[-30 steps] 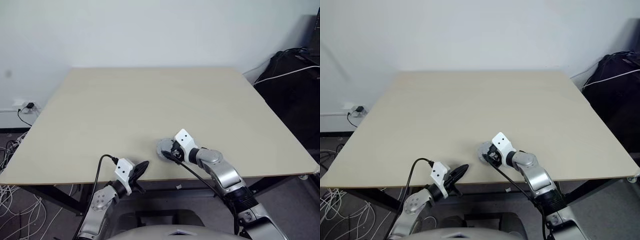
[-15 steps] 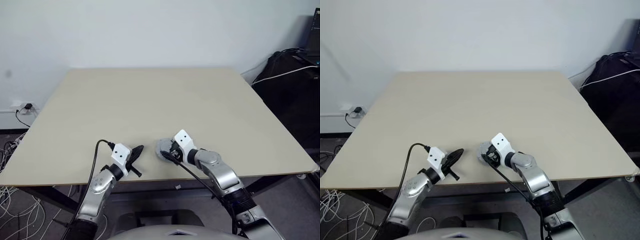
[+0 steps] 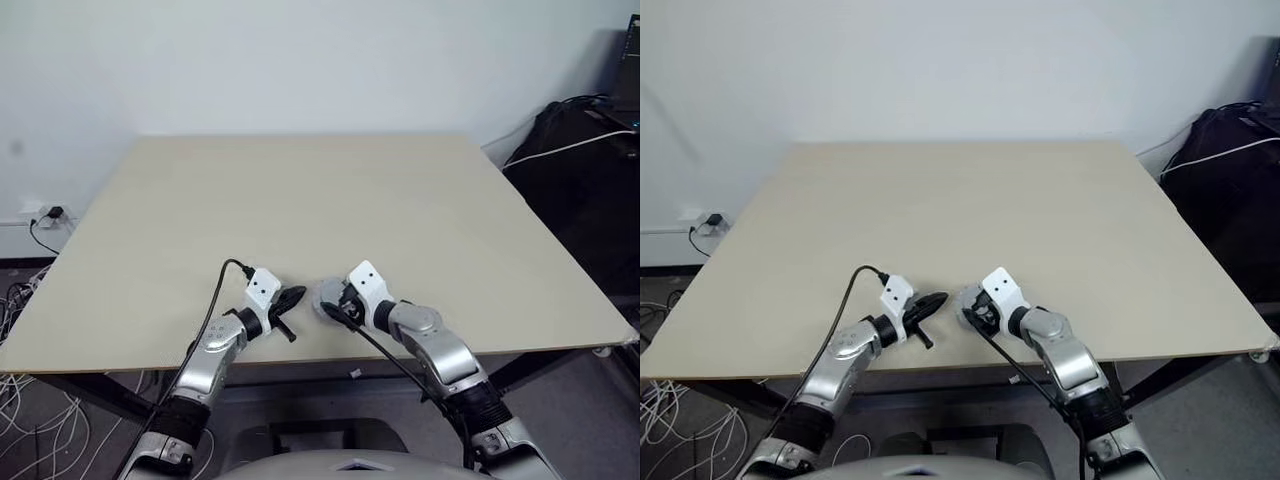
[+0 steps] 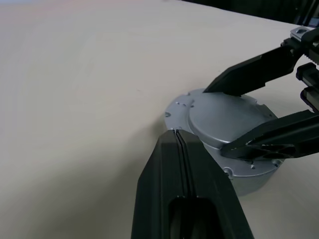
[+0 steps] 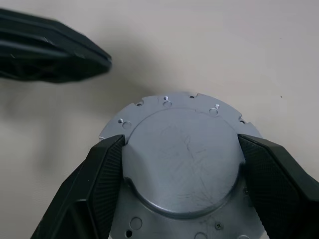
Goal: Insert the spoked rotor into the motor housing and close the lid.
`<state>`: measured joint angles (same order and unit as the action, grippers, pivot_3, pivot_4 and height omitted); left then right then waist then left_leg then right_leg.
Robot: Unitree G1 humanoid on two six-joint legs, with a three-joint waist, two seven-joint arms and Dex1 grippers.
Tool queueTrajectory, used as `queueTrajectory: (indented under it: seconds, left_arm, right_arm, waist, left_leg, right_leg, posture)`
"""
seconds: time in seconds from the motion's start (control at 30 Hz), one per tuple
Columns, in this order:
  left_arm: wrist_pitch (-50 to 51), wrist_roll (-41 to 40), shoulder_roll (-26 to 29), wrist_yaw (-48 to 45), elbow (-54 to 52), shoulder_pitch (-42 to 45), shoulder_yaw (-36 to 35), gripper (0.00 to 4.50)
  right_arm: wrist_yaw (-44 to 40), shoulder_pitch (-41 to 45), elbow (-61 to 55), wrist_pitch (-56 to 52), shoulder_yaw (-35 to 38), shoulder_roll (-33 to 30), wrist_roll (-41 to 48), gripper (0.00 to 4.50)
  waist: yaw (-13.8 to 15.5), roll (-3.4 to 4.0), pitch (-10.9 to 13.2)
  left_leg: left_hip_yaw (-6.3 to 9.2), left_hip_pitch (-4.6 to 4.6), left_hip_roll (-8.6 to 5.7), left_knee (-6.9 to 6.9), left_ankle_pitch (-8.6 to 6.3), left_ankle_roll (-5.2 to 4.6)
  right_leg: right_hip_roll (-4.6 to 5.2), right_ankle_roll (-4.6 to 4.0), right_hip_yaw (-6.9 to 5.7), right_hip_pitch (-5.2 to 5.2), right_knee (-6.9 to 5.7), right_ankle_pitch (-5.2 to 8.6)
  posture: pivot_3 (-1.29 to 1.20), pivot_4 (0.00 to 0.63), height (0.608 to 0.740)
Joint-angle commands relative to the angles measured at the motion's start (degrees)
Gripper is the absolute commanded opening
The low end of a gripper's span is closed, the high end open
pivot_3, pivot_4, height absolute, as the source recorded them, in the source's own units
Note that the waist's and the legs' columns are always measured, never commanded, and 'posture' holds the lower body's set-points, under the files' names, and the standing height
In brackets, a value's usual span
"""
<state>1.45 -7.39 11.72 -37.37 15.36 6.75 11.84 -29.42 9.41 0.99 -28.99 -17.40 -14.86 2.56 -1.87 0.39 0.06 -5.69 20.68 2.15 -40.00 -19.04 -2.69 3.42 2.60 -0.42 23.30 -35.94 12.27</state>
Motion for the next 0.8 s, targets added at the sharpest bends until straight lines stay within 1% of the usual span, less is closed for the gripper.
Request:
queueTrajectory:
  seconds: [0.03,0.4,0.8]
  left_arm:
    - [0.82,0.25,-0.44,-1.07,0.55,2.39,0.56,0.0]
    - [2.91,1.47,-0.75,-2.19,2.06,3.62,2.05,0.0]
    - [5.15,3.58,-1.99,-1.4,4.84,8.33,2.99,0.0]
  right_arm:
    - [-0.15,-1.58,-1.13,-1.29,-1.21,0.42,-0.19,3.27]
    - [0.17,-1.94,-1.34,-1.37,-1.36,1.01,-0.22,3.27]
    - [0.13,-1.93,-1.22,-1.29,-1.58,1.69,-0.44,3.27]
  waist:
    - [-0.01,0.0,0.0]
    - [-0.12,-0.01,0.0]
    - [-0.27,-0.02,0.0]
  left_leg:
    - [0.0,0.01,0.0,0.01,0.0,0.0]
    - [0.03,0.01,0.0,0.04,-0.02,-0.01]
    - [0.04,0.01,-0.01,0.05,-0.05,-0.05]
  right_leg:
    - [0.0,0.01,0.0,0.0,0.0,0.01]
    - [0.0,0.06,0.01,0.0,0.01,0.06]
    - [-0.02,0.09,0.02,0.01,0.01,0.04]
  posture:
    - [0.0,0.0,0.74]
    - [0.0,0.0,0.74]
    - [0.0,0.0,0.74]
